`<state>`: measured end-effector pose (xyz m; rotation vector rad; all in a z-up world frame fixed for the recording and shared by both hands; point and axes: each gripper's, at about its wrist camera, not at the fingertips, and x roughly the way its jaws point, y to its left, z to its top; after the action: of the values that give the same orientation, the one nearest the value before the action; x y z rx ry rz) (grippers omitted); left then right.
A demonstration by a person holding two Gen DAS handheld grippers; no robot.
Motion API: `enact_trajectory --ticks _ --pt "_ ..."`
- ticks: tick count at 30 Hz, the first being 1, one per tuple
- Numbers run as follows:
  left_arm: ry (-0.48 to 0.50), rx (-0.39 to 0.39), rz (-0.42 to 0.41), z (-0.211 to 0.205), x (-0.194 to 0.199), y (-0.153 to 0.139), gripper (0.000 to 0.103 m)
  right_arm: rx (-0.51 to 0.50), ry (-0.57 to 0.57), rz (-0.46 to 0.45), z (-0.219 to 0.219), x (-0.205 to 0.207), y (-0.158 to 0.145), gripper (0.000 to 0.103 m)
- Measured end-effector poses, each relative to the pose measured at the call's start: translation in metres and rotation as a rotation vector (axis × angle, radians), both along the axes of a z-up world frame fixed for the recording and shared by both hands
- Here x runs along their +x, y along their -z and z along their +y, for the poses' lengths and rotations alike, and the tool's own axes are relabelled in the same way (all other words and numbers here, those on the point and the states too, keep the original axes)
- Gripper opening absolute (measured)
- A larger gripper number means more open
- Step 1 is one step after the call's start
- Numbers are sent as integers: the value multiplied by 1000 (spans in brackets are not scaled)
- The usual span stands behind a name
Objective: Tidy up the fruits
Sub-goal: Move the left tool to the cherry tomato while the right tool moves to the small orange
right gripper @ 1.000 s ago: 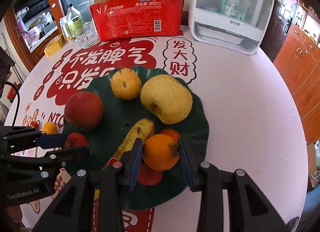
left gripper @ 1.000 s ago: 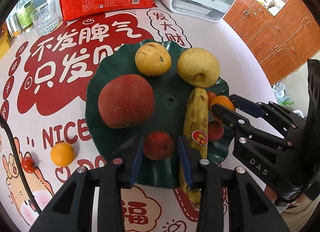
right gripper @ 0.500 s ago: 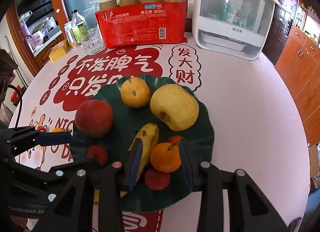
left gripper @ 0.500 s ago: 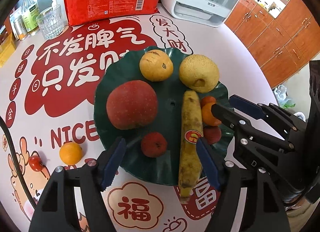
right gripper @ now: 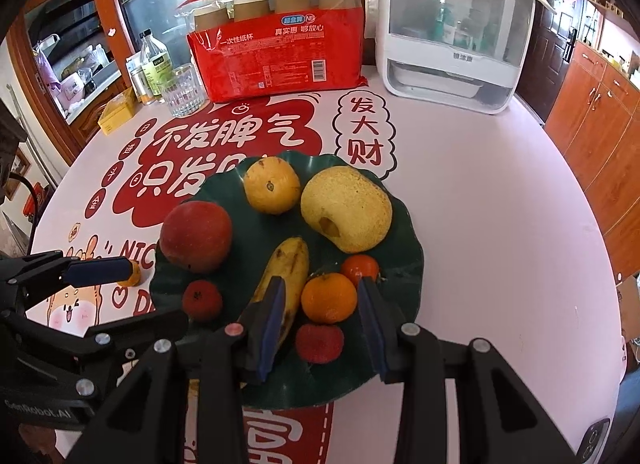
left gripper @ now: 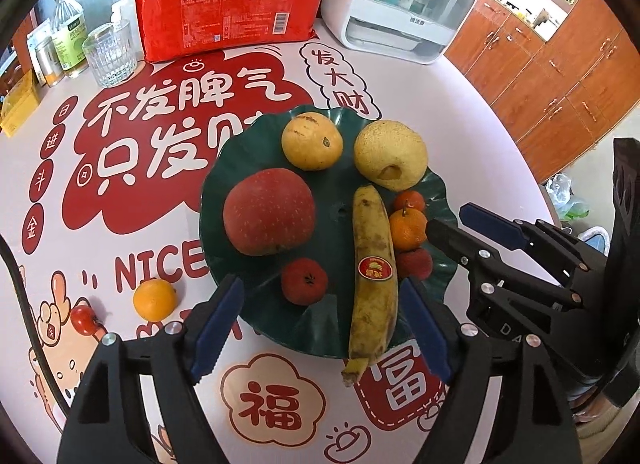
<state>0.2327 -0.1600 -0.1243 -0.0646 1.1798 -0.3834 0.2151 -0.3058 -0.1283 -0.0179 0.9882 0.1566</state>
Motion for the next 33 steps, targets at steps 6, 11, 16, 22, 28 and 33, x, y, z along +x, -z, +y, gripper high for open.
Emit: enact_trajectory --ticks 6,11,16,22,28,33 --pt "10 4 -20 3 -12 -9 80 -5 14 2 3 -12 -4 38" --pt "8 7 -31 13 -22 -15 80 -8 16 3 9 -25 -8 38" --pt "-5 14 -40 31 -34 -21 80 -3 17 1 18 -36 -11 38" --pt "-37 23 -47 65 -50 -29 80 7 -3 -12 38 -53 -20 38" --pt "-86 26 -66 106 -60 -40 80 14 -57 -31 69 -64 -28 38" --pt "-129 54 -115 138 -65 -51 81 24 -110 -47 98 -67 -36 38"
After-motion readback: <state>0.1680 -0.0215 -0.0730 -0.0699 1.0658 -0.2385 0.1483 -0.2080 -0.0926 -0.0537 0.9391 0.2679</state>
